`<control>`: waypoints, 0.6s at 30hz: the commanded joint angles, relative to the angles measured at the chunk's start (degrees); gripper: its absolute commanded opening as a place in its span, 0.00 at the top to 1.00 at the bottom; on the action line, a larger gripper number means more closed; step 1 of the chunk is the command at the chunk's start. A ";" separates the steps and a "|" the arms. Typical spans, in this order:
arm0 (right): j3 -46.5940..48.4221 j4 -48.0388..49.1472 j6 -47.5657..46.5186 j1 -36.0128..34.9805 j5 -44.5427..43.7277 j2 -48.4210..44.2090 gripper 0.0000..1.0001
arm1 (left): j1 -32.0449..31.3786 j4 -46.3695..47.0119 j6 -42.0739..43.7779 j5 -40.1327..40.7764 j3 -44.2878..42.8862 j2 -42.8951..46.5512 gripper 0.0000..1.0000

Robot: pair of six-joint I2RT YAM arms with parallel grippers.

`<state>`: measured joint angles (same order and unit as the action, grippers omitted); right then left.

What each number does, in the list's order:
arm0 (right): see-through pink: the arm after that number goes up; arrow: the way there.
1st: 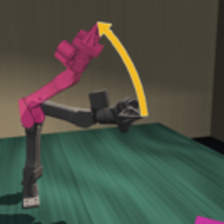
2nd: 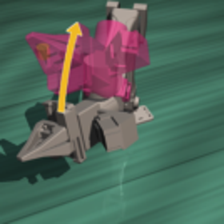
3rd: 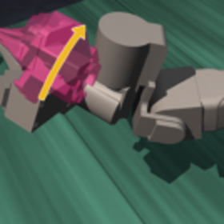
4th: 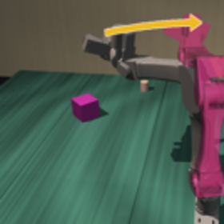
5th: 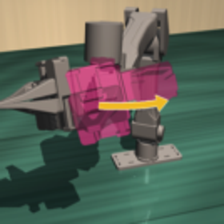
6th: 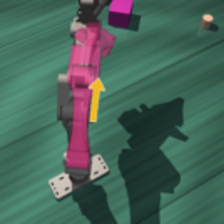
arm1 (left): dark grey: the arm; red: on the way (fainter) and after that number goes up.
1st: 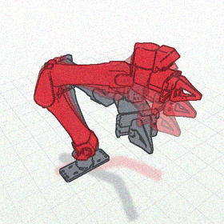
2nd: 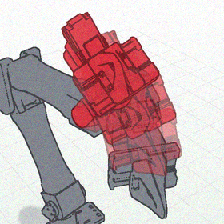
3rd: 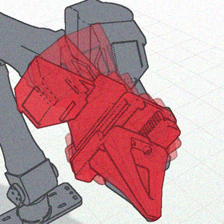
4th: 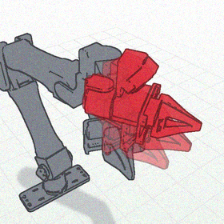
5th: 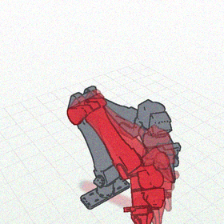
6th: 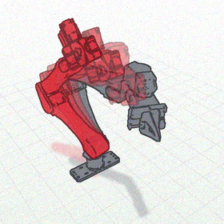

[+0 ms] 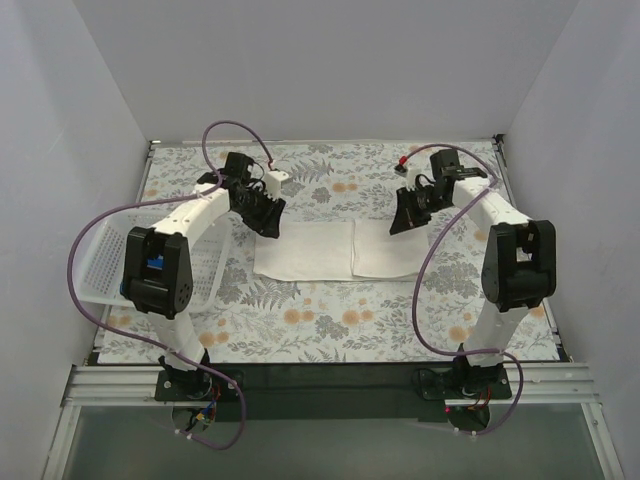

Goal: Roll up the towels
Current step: Fold the towel

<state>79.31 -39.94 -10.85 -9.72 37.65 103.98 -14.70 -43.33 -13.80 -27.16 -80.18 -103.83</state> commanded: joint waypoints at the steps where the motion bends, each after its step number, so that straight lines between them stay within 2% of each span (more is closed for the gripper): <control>1: -0.90 -7.69 -9.26 2.33 -5.47 -0.71 0.91 | -2.26 -0.43 1.24 2.19 1.78 2.15 0.66; 6: -6.88 -8.75 -14.63 3.91 -8.91 -0.27 0.97 | -2.97 -1.14 1.15 4.29 4.77 1.53 0.87; 9: -10.48 -7.43 -14.99 3.91 -8.73 0.87 0.98 | -3.32 -1.49 1.24 6.49 5.56 0.13 0.92; 10: -11.27 -6.91 -14.73 3.91 -8.56 1.30 0.98 | -3.32 -1.67 1.32 6.85 5.39 -1.53 0.98; 14: -15.23 -4.80 -13.93 3.91 -7.07 2.71 0.98 | -3.32 -1.23 2.20 8.70 4.07 -6.29 1.00; 18: -19.62 -3.56 -13.49 3.48 -3.65 2.28 0.97 | -3.32 -1.49 2.99 8.70 -1.71 -12.08 1.00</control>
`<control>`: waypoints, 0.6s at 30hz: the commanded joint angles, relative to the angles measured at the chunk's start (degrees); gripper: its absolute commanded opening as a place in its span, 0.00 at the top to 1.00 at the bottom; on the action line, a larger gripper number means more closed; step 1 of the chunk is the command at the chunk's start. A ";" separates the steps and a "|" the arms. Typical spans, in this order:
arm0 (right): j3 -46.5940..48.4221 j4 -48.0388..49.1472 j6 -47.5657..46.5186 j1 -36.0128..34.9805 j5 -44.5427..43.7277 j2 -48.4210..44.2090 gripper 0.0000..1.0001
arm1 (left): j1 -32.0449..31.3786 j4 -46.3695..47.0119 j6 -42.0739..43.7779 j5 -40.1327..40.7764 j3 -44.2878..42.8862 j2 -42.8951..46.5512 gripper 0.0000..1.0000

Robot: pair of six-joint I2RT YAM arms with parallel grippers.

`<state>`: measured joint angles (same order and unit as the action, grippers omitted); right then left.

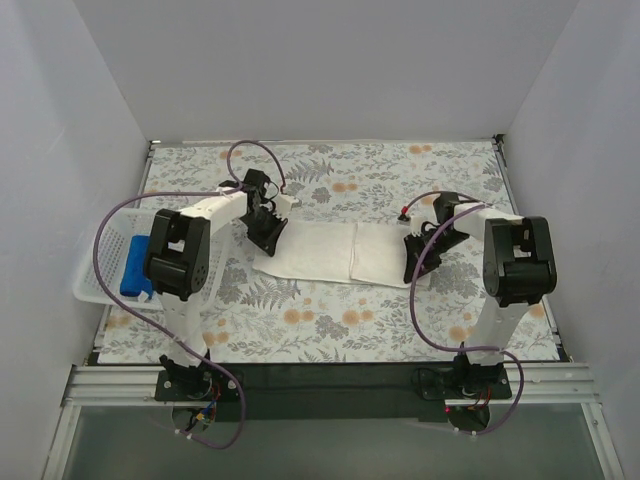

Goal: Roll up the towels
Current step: Fold the towel

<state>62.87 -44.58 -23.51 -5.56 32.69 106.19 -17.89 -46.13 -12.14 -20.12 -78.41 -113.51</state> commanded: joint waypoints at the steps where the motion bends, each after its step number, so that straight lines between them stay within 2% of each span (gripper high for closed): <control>1: -5.11 1.33 -0.75 -0.76 1.94 -0.28 0.96 | -0.13 1.22 1.94 1.31 -6.98 -5.02 1.00; 3: -5.22 1.42 -0.66 -2.17 3.60 -0.37 0.94 | -0.13 0.69 2.38 1.57 -11.83 -9.85 1.00; 4: -5.22 1.51 -0.75 -2.69 4.83 -0.98 0.92 | -0.13 0.69 3.17 1.49 -17.16 -11.80 1.00; 5: -5.30 1.60 -0.75 -4.35 6.23 -1.25 0.86 | -0.13 0.78 3.70 1.40 -19.74 -13.65 1.00; 9: -4.60 1.60 0.04 -12.17 12.99 -1.34 0.74 | -0.13 -0.19 5.55 -2.64 -34.93 -23.14 0.98; 11: -3.38 1.51 0.65 -16.73 15.29 -2.04 0.72 | -0.13 -0.54 5.38 -4.48 -43.00 -26.93 0.86; 12: -2.76 1.42 1.44 -17.54 17.48 -2.39 0.71 | -0.13 -0.54 4.85 -5.27 -45.05 -27.54 0.74; 14: -1.44 0.12 1.97 -17.38 18.81 -3.97 0.68 | -0.13 0.15 4.15 -5.63 -47.44 -27.03 0.61; 16: 1.28 -1.73 0.75 -16.24 19.43 -6.24 0.68 | -0.13 1.65 2.48 -5.37 -45.35 -23.01 0.51; 18: 3.74 -3.76 0.22 -13.70 19.69 -7.92 0.67 | -0.13 4.20 0.38 -5.72 -39.84 -19.39 0.49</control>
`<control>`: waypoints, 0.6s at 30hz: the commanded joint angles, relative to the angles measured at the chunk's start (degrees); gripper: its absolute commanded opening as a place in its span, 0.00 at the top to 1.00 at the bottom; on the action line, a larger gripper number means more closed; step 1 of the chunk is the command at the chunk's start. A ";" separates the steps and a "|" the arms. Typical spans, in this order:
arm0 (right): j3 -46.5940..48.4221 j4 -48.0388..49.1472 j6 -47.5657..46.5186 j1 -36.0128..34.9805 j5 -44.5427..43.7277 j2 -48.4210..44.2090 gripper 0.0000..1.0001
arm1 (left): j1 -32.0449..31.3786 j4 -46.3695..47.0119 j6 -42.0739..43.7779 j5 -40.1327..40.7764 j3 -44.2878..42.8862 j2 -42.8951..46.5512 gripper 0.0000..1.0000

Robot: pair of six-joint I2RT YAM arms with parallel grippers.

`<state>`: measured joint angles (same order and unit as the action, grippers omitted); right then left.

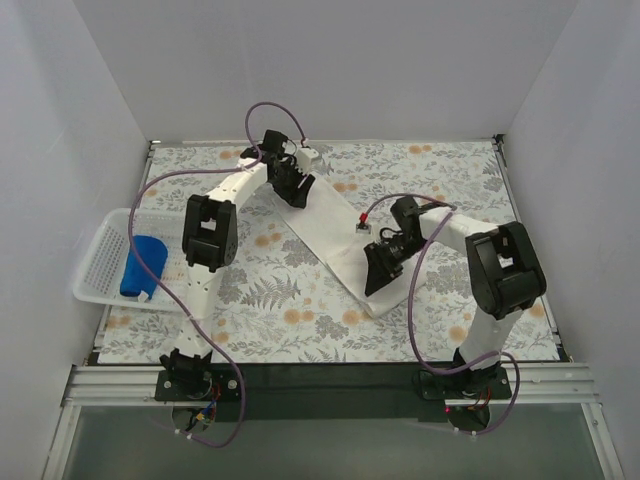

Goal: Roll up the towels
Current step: Fold the towel

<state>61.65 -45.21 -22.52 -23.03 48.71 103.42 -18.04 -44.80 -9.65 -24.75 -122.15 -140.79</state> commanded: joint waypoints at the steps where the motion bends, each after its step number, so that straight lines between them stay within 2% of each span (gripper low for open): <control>1: 5.84 -3.56 -0.94 4.82 3.41 -5.94 0.67 | 0.03 3.48 -3.08 -1.61 5.76 11.38 0.49; 4: 8.30 -5.76 -2.08 9.65 -1.15 -6.83 0.68 | -0.67 3.67 -6.24 -2.32 11.83 15.89 0.55; 6: 8.93 -6.47 -3.84 10.98 -5.79 -6.30 0.69 | -1.38 3.23 -7.39 -2.58 14.56 17.82 0.68; 10: 9.81 -6.47 -6.04 13.18 -15.29 -3.06 0.74 | -4.53 4.63 -10.03 -1.18 20.97 18.98 0.77; 15: 9.37 -5.42 -6.13 13.62 -18.73 0.29 0.80 | -6.13 5.25 -11.88 0.76 21.34 16.09 0.88; 18: 7.18 -4.10 -5.95 13.62 -19.00 1.43 0.81 | -6.13 5.25 -12.06 3.30 19.85 13.89 0.90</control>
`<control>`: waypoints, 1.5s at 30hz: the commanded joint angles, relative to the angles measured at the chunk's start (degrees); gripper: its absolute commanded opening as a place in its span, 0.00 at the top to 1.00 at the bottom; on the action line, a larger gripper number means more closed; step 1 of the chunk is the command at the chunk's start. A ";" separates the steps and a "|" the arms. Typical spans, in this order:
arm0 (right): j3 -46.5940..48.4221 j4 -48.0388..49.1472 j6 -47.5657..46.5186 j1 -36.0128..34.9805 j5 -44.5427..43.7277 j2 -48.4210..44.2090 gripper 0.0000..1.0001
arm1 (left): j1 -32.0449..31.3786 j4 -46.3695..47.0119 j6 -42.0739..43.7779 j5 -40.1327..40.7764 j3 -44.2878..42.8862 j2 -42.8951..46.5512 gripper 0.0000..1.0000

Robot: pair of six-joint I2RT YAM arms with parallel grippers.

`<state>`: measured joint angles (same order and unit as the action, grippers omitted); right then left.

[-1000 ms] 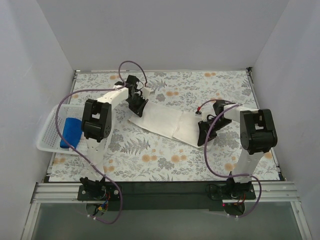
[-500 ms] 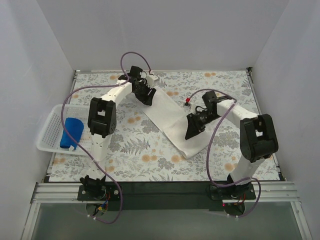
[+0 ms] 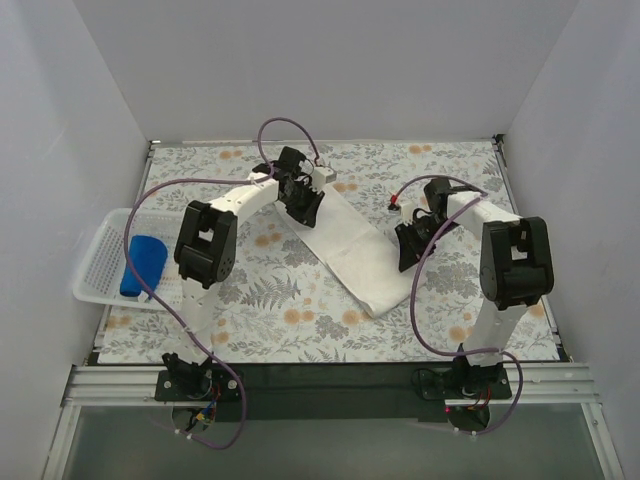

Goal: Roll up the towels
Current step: Fold the towel

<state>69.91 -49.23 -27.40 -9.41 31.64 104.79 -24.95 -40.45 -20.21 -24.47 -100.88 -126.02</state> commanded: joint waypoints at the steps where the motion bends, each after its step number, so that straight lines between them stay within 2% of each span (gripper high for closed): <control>1: -2.48 0.54 -0.99 0.01 -1.50 0.76 0.81 | 0.78 1.16 -1.33 3.63 -2.21 -2.03 0.92; 7: -7.50 2.90 1.02 -2.35 6.32 3.22 0.82 | 0.87 0.11 0.78 4.78 -7.57 -8.01 1.00; 13: -8.92 8.26 6.20 -9.82 14.06 5.76 0.82 | 1.31 -0.86 4.03 4.17 -16.96 -15.57 0.98; 17: -6.11 12.31 12.00 -14.14 19.33 8.06 0.78 | 2.27 0.72 4.21 1.72 -22.33 -17.86 0.82; 18: -5.58 13.19 14.54 -14.41 21.69 8.15 0.77 | 2.71 0.98 3.78 0.92 -23.12 -17.25 0.71; 20: -4.53 14.51 16.05 -14.50 22.68 6.75 0.73 | 4.29 2.47 2.37 -2.93 -23.31 -15.15 0.59; 21: -4.52 14.43 16.15 -14.32 22.85 5.78 0.73 | 4.82 3.17 1.93 -4.00 -22.79 -11.83 0.45; 22: -4.52 14.52 16.41 -13.80 23.12 2.99 0.73 | 5.52 3.88 2.01 -4.88 -22.00 -9.80 0.40; 26: -4.52 14.69 17.46 -12.57 23.65 -4.23 0.68 | 6.05 10.36 3.59 -7.61 -12.70 3.73 0.21; 27: -3.56 14.78 17.73 -12.56 23.47 -5.29 0.68 | 6.05 11.87 5.16 -7.87 -5.89 10.20 0.17; 29: -2.50 14.78 18.26 -12.56 22.77 -6.70 0.67 | 5.97 15.55 7.28 -9.89 1.26 16.65 0.12; 31: -0.66 14.87 18.61 -12.56 21.28 -6.19 0.67 | 5.53 16.36 10.70 -11.73 10.85 25.18 0.19; 32: -0.04 14.87 18.96 -12.56 20.75 -5.74 0.67 | 5.00 16.54 11.76 -11.83 13.84 27.73 0.28; 34: 1.36 15.56 19.22 -12.56 20.66 -3.73 0.67 | 1.16 16.10 14.48 -8.95 22.86 34.59 0.35; 36: 2.24 16.71 20.36 -12.56 20.66 -2.06 0.68 | -3.59 15.75 22.37 -3.50 29.91 41.51 0.41; 38: 3.91 18.47 20.89 -12.56 20.39 0.75 0.68 | -11.15 17.32 29.83 2.98 40.20 45.58 0.42; 41: 6.37 19.44 21.51 -12.56 19.87 4.88 0.69 | -18.89 21.09 33.12 6.62 49.25 51.39 0.43; 45: 6.47 22.51 23.53 -12.74 18.73 8.67 0.70 | -28.21 25.15 34.18 13.81 53.94 51.32 0.44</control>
<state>74.37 -29.65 -5.82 -21.87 50.92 112.16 -49.19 -19.97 9.41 -19.25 -48.53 -75.35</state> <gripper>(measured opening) 0.304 0.567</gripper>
